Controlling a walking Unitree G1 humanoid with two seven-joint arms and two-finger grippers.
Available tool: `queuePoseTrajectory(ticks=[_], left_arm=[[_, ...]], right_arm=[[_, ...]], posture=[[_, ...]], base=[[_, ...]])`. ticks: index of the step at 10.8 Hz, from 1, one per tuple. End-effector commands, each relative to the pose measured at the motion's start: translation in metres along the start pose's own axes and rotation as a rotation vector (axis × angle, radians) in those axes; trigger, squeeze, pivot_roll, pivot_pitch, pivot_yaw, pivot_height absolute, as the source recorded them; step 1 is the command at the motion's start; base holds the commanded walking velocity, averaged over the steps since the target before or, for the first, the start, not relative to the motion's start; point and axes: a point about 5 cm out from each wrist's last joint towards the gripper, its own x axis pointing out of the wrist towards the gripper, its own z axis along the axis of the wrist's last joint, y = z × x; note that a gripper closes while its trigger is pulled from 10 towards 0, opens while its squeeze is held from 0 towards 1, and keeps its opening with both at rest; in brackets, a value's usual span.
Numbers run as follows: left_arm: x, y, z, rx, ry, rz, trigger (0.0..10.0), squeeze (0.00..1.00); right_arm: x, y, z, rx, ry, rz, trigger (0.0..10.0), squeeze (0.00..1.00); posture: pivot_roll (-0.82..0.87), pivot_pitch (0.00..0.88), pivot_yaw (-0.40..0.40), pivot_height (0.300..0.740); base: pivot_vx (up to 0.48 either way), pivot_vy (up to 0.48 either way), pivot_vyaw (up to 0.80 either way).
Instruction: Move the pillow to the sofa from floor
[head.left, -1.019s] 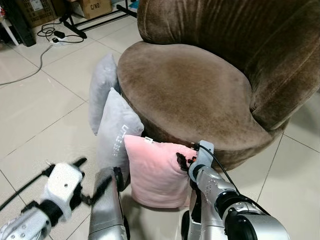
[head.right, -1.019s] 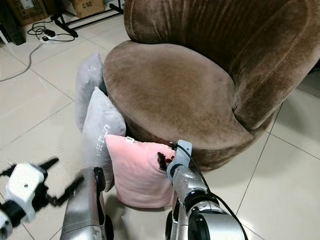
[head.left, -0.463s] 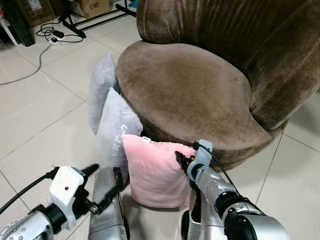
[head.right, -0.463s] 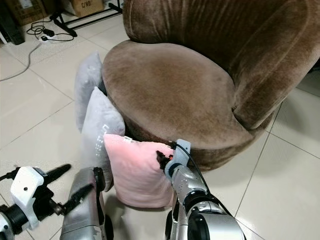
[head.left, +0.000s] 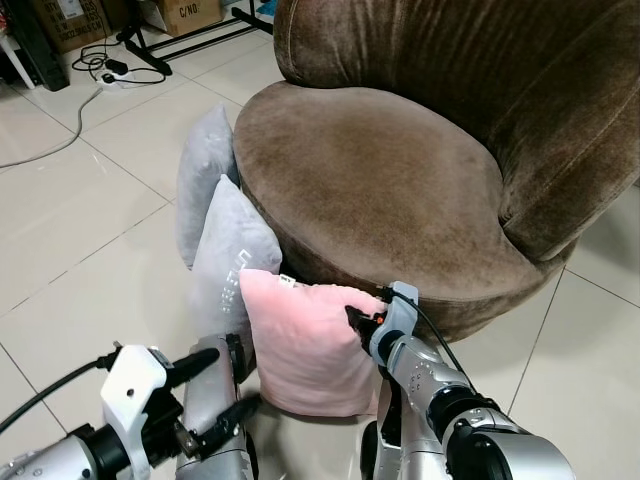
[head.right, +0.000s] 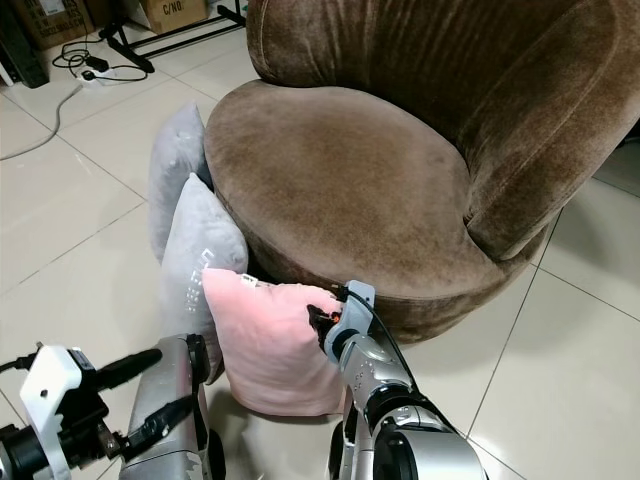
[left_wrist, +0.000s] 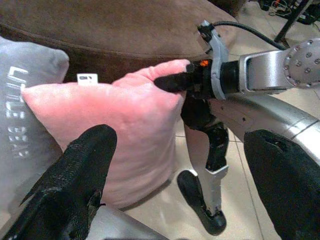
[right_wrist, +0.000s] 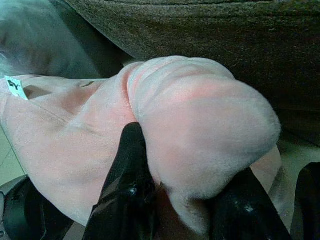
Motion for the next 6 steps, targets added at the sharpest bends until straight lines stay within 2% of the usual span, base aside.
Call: queuePoseTrajectory(ticks=[1, 4, 5, 6], left_arm=[[-0.0025, 0.0015, 0.001, -0.002, 0.004, 0.008, 10.0, 0.0], [-0.0029, 0.0065, -0.0016, 0.01, 0.01, 0.048, 10.0, 0.0], [-0.0024, 0.0065, -0.0024, 0.01, 0.006, 0.064, 10.0, 0.0], [0.0001, 0.0041, -0.0038, -0.002, -0.008, 0.082, 10.0, 0.0]], right_arm=[[-0.0001, 0.0017, -0.0058, 0.016, 0.02, 0.016, 0.0, 0.0], [0.0002, 0.0037, -0.0044, 0.047, 0.013, 0.045, 0.0, 0.0], [0.0001, 0.0059, -0.0045, 0.061, 0.014, 0.082, 0.0, 0.0], [-0.0006, 0.0111, -0.0015, 0.071, 0.006, 0.177, 0.0, 0.0]], posture=[[0.16, 0.06, -0.029, 0.456], [0.16, 0.049, -0.028, 0.456], [0.16, 0.037, -0.026, 0.456], [0.15, 0.018, -0.028, 0.456]], base=[[0.0, 0.0, 0.0], [0.0, 0.0, 0.0], [0.0, 0.0, 0.0], [0.0, 0.0, 0.0]])
